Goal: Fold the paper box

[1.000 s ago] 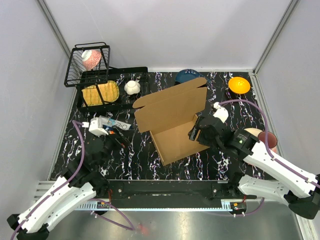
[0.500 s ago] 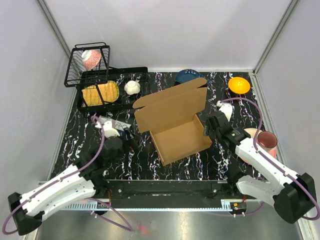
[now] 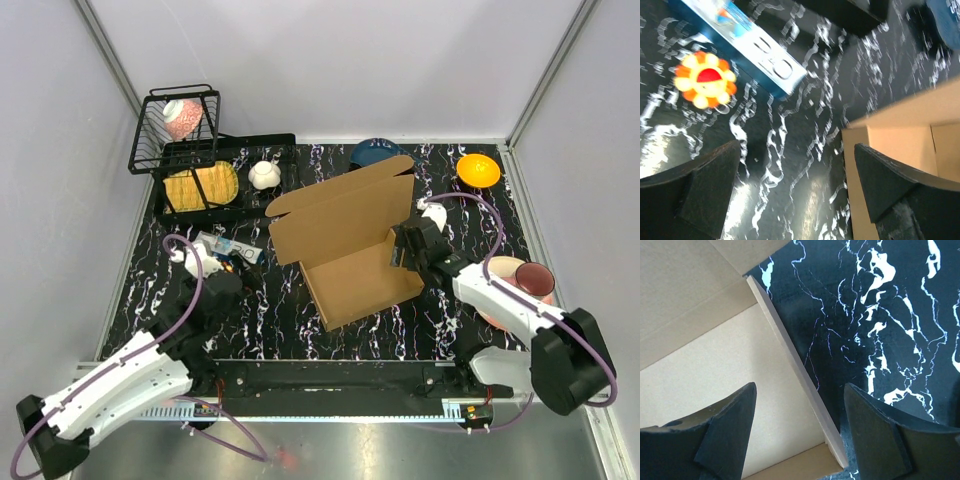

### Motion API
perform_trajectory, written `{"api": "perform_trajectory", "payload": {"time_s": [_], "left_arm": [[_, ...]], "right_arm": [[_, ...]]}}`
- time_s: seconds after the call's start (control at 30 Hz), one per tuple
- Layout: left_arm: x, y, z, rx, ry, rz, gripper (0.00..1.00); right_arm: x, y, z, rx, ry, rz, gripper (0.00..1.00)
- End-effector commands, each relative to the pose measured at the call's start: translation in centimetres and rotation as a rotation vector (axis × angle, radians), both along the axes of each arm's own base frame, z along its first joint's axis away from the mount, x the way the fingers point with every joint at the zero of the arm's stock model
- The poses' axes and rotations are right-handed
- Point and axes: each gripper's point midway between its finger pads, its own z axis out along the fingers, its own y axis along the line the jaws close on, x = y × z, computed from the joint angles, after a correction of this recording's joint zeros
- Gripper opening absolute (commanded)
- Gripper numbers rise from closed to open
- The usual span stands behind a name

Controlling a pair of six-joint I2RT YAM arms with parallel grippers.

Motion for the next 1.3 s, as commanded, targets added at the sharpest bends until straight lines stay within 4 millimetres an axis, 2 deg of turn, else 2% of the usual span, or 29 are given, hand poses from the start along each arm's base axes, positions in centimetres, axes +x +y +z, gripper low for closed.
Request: {"api": "perform_trajectory", "payload": {"time_s": [0.0, 0.03, 0.07, 0.13, 0.17, 0.27, 0.5, 0.63, 0.77, 0.9, 0.93, 1.03, 1.1, 1.2, 1.27], "left_arm": [[1.8, 3.2, 3.3, -0.028, -0.065, 0.145, 0.99], [1.9, 3.0, 3.1, -0.032, -0.046, 0.116, 0.99], [2.6, 4.6, 2.9, -0.033, -0.03, 0.177, 0.99], [3.1, 4.9, 2.7, -0.058, 0.008, 0.166, 0.99], [3.5, 6.2, 2.1, -0.055, 0.038, 0.217, 0.99], [4.2, 7.3, 2.0, -0.064, 0.076, 0.25, 0.99], [5.0, 9.1, 2.4, -0.035, 0.089, 0.306, 0.99], [5.3, 10.2, 1.9, -0.013, 0.123, 0.328, 0.99], [5.2, 10.0, 0.4, -0.016, 0.182, 0.308, 0.99], [5.0, 9.1, -2.4, -0.032, 0.272, 0.269, 0.99], [4.9, 9.1, -3.5, -0.025, 0.313, 0.272, 0.99], [5.1, 9.1, -5.2, -0.042, 0.363, 0.291, 0.99], [6.0, 9.0, -5.2, -0.071, 0.337, 0.298, 0.98], [7.1, 9.7, -5.7, -0.091, 0.322, 0.312, 0.96], [7.5, 9.8, -6.8, -0.103, 0.351, 0.301, 0.95]], "right_arm": [[1.4, 0.6, -0.3, 0.046, -0.01, -0.027, 0.76], [1.6, 0.2, -0.7, 0.055, 0.004, -0.047, 0.76], [1.6, 0.0, -1.0, 0.058, 0.014, -0.063, 0.75], [1.8, -0.4, -2.0, 0.061, 0.043, -0.097, 0.74], [1.8, -0.9, -2.4, 0.063, 0.057, -0.113, 0.74], [1.7, -1.9, -3.3, 0.076, 0.094, -0.157, 0.72], [1.2, -4.4, -3.2, 0.127, 0.106, -0.216, 0.72], [0.2, -3.7, -3.0, 0.182, 0.117, -0.194, 0.72], [-0.8, -2.6, -2.8, 0.258, 0.139, -0.175, 0.72], [-1.2, -3.1, -0.8, 0.264, 0.079, -0.182, 0.74], [-0.9, -3.2, 0.2, 0.263, 0.056, -0.181, 0.75], [-0.9, -3.4, 2.6, 0.267, 0.006, -0.166, 0.75], [-1.0, -3.3, 4.3, 0.283, -0.031, -0.154, 0.76], [-1.3, -3.0, 5.9, 0.306, -0.06, -0.13, 0.76], [-1.5, -2.7, 6.5, 0.325, -0.077, -0.115, 0.76]]}}
